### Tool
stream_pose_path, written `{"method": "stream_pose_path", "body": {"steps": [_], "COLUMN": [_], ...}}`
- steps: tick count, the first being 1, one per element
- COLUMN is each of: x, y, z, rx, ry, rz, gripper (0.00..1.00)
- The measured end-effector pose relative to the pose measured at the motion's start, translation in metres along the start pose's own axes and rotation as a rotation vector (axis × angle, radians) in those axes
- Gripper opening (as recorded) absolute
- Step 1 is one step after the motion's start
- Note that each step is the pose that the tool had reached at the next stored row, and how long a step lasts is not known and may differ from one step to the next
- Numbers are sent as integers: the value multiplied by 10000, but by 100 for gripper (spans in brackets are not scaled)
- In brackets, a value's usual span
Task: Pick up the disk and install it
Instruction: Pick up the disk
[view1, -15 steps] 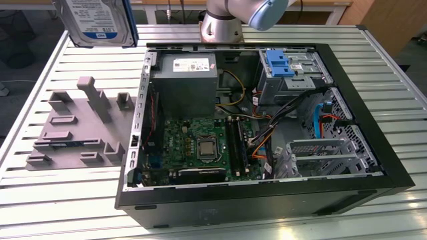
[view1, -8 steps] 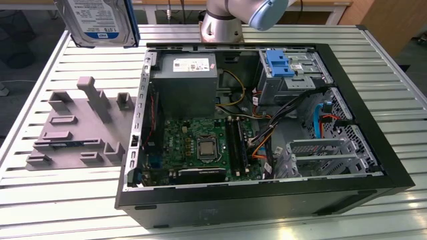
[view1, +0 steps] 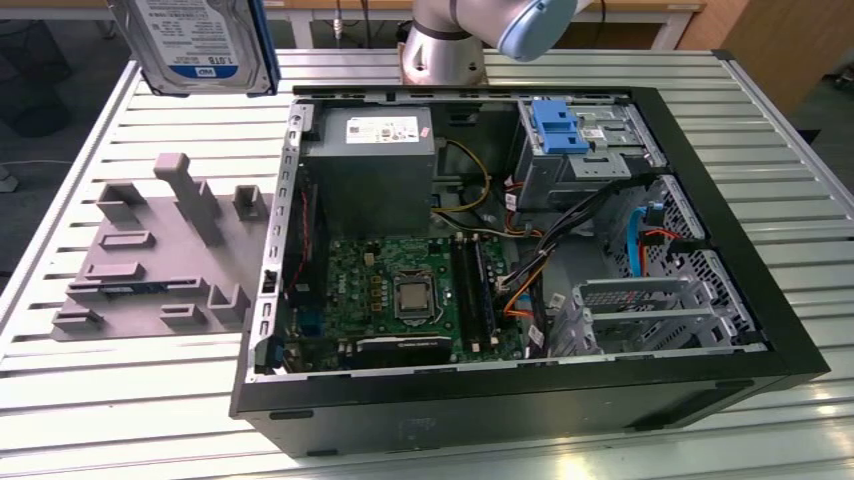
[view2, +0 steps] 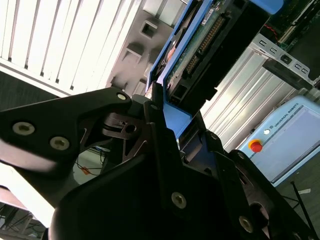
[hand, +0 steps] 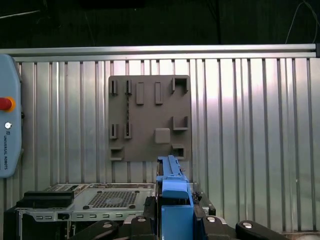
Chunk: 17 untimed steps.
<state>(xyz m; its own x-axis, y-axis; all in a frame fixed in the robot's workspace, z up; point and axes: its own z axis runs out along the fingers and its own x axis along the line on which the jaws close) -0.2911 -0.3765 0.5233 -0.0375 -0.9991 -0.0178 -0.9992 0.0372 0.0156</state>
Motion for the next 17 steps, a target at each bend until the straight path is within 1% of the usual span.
{"method": "stream_pose_path", "body": {"steps": [6,17], "x": [54,56], "y": [-1,-1], "z": [-1,-1], "rx": [0,-1], "ry": [-1,0], "rz": [1,2], "gripper": [36,36]}}
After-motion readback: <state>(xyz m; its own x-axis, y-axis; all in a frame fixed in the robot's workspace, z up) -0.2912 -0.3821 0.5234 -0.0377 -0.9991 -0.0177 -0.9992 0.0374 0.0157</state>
